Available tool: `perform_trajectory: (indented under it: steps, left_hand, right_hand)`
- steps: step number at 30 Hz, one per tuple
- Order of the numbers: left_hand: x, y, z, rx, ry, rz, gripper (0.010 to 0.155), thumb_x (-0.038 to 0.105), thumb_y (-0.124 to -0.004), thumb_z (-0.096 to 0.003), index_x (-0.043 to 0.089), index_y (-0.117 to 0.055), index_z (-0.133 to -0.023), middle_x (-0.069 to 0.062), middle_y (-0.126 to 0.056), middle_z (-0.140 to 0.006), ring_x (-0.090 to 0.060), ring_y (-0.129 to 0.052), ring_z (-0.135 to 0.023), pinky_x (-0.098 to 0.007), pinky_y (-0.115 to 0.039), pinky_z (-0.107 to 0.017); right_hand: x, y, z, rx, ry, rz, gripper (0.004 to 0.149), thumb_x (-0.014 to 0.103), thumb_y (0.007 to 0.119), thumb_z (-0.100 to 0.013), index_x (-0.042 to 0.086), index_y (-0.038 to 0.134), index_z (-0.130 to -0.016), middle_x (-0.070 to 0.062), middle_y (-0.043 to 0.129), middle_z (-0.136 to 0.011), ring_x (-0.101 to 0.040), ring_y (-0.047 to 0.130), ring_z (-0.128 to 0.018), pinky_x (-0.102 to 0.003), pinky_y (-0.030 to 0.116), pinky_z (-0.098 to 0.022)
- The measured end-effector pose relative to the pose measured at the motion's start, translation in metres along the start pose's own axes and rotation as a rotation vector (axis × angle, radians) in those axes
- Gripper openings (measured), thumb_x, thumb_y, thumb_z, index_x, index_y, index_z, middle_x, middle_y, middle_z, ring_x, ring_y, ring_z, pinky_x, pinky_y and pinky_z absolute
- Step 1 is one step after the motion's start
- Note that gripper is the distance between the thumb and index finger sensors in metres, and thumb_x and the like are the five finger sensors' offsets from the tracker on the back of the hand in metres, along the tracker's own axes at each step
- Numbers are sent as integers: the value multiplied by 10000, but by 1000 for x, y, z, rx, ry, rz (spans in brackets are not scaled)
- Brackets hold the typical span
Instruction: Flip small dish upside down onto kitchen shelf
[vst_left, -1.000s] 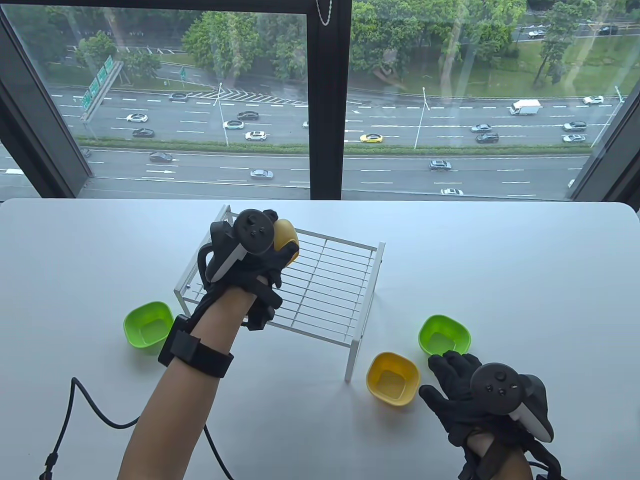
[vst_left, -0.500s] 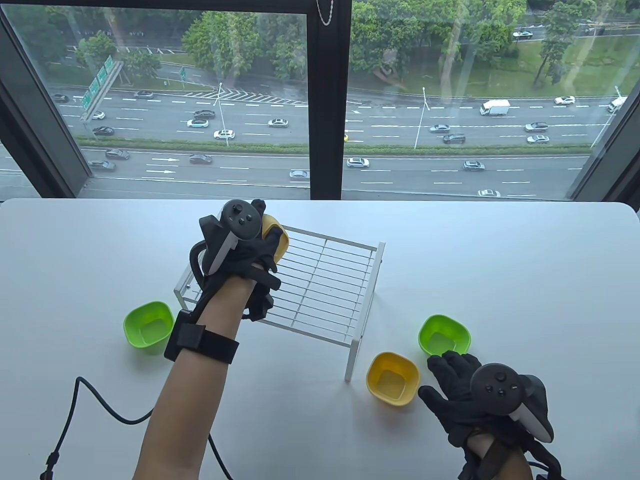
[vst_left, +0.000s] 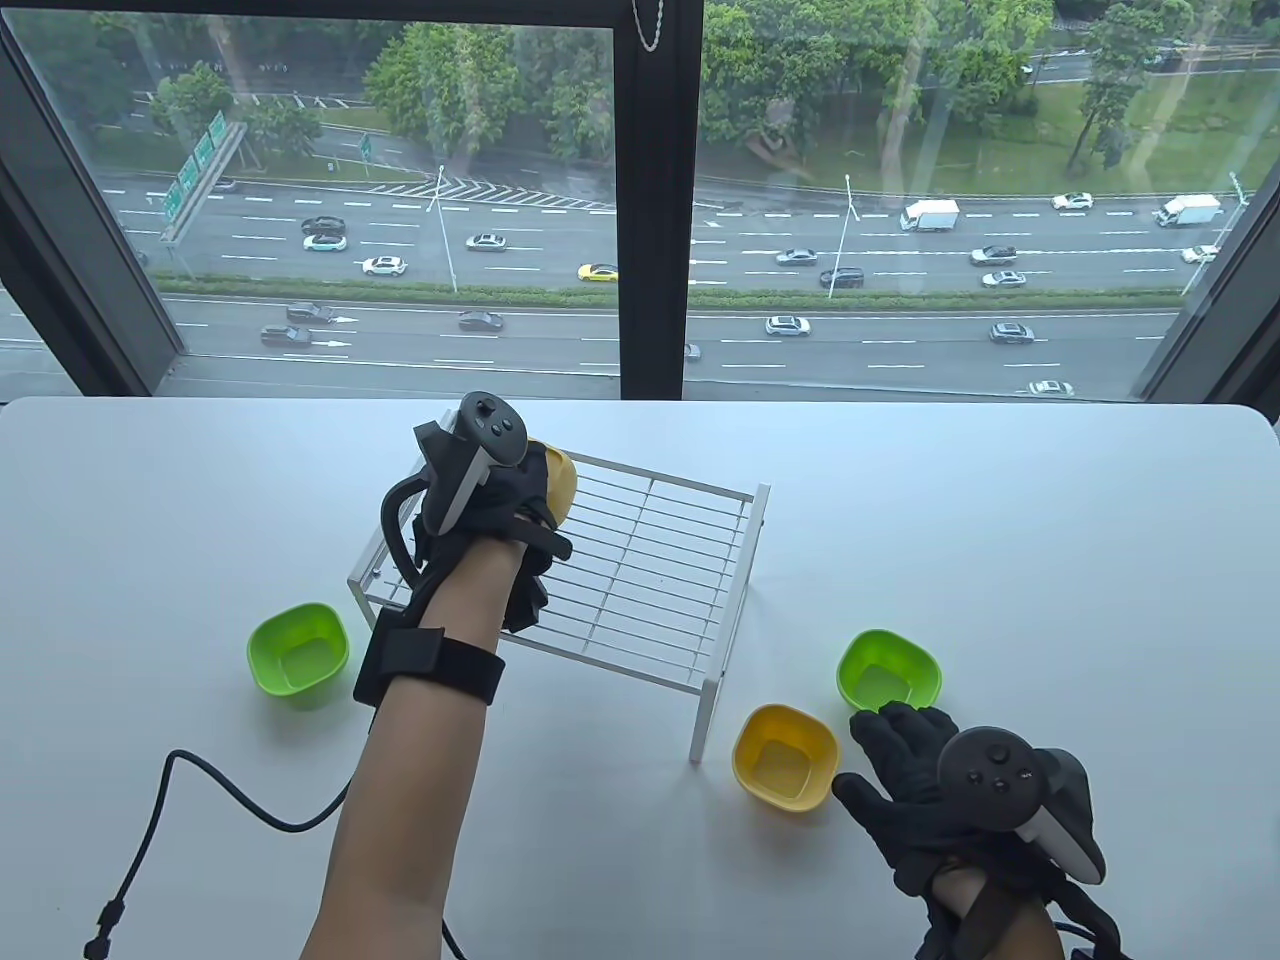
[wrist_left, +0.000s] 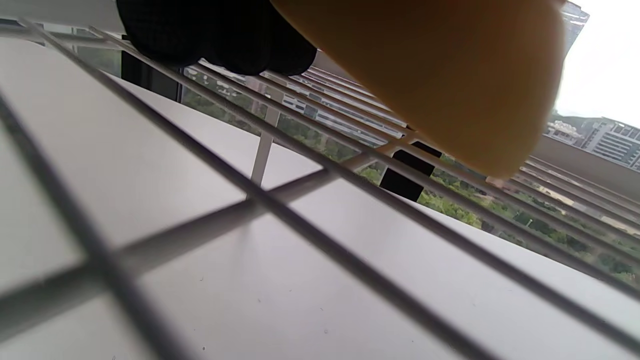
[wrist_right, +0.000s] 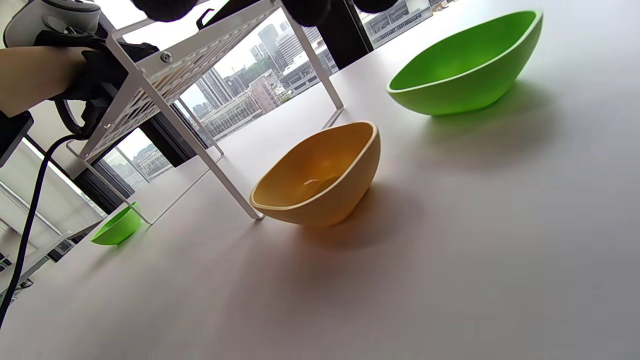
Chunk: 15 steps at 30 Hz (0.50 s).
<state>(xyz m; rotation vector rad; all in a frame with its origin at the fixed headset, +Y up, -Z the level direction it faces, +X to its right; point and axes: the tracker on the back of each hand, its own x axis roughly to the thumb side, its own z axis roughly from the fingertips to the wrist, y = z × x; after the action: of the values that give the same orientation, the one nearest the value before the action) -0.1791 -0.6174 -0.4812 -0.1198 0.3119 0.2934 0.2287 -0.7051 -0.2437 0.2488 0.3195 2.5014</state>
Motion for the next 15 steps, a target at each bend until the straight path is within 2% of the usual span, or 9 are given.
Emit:
perform_trajectory:
  steps: [12,13,15]
  left_hand:
    - [8,-3,-4,-17,66,-81,686,554,-452,-501,153,-566,-1046,-163,-810,-935,-420,-941,-553,-497,-783,-533]
    - [8,-5,-5,-27,72,-103,662,531,-482,-509,150,-571,-1042,-141,-734,-973,-405,-933,-565,-491,-779,-538]
    - [9,-3,-5,-22,73,-126,657,537,-462,-511,159,-580,-1035,-119,-736,-969,-375,-944,-562,-465,-793,-538]
  right_hand:
    - [1,-2,0,4,-7,-1,779,628,625,-515,175,408,-1110,-205,291,-1172,-514,175,-1028,-727,230,-690]
    - [1,-2,0,5,-9,-2,778,626,627,-514,174,409,-1109,-209,291,-1171,-515,175,-1027,-727,231,-691]
    - [1,-2,2,-4,-17,-13,778,624,628,-513,173,411,-1109,-209,292,-1171,-515,175,-1027,-728,229,-690]
